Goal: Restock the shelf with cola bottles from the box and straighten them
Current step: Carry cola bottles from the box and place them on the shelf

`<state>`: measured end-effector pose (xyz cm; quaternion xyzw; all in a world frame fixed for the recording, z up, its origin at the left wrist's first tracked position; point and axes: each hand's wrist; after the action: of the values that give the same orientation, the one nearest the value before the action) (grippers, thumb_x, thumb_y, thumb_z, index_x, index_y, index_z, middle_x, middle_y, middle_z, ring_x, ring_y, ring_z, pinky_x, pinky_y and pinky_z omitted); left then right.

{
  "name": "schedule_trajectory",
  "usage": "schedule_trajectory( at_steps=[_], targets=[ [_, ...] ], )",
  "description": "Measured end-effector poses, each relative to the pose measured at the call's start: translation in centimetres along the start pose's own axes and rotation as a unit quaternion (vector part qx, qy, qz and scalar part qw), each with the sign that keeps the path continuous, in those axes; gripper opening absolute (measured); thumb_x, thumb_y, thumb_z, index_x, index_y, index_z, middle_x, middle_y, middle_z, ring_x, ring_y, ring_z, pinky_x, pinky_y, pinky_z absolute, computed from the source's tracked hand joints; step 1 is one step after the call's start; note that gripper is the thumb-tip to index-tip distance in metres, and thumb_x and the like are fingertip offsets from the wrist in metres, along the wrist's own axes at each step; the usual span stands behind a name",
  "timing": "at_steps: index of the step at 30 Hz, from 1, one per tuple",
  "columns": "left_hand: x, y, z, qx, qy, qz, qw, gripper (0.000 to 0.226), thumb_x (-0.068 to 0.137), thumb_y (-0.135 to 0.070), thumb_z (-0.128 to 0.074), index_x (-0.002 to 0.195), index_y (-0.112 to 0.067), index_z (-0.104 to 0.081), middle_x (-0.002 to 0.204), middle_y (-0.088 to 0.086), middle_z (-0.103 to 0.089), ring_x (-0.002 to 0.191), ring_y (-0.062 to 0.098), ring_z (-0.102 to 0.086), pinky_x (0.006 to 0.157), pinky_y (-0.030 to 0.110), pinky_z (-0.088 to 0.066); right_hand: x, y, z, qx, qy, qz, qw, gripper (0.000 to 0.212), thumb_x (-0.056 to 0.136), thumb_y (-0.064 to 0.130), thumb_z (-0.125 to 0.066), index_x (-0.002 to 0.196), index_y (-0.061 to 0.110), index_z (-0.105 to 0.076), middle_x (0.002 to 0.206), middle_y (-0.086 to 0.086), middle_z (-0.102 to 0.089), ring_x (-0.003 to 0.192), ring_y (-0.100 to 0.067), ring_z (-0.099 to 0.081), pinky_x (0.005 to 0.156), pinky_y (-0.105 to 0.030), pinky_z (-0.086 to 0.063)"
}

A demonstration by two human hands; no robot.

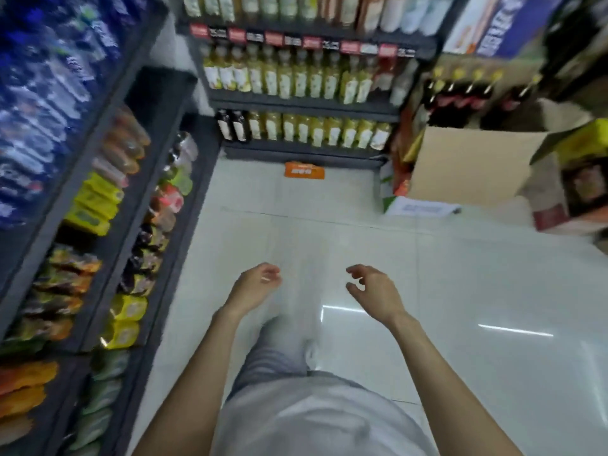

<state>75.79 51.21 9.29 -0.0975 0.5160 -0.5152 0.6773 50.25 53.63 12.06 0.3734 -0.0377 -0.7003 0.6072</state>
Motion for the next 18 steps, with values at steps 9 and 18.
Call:
schedule_trajectory(
  at_steps=[9,18],
  targets=[
    [17.2,-20.1,-9.8,0.092,0.045,-0.105,0.989,0.021,0.091,-0.022,-0.059,0.111,-0.019,-0.064,0.099,-0.006,-0.063,0.09,0.012,-0.058,0.075,0.021,-0.042,10.5,-14.3,15.3,0.033,-0.061,-0.118,0.991,0.034,0.09,0.025,-0.059,0.124,0.019,-0.058,0.117,-0.003,-0.064,0.103,-0.021,-0.06,0.085,-0.029,-0.046],
    [33.7,-41.7,-20.6,0.137,0.077,-0.165,0.974,0.022,0.092,-0.023,-0.055,0.111,-0.018,-0.064,0.107,-0.001,-0.068,0.097,0.016,-0.062,0.077,0.024,-0.045,24.4,-25.0,34.7,0.074,-0.117,-0.181,0.974,0.028,0.089,0.018,-0.059,0.116,0.017,-0.061,0.108,-0.002,-0.067,0.093,-0.017,-0.06,0.085,-0.029,-0.046]
  ],
)
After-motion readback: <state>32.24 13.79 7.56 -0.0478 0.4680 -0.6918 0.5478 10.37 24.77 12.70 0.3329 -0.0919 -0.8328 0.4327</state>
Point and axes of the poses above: each hand's wrist, its own x-axis towards the middle knuckle, its own z-axis out of the back of the hand, y = z × x
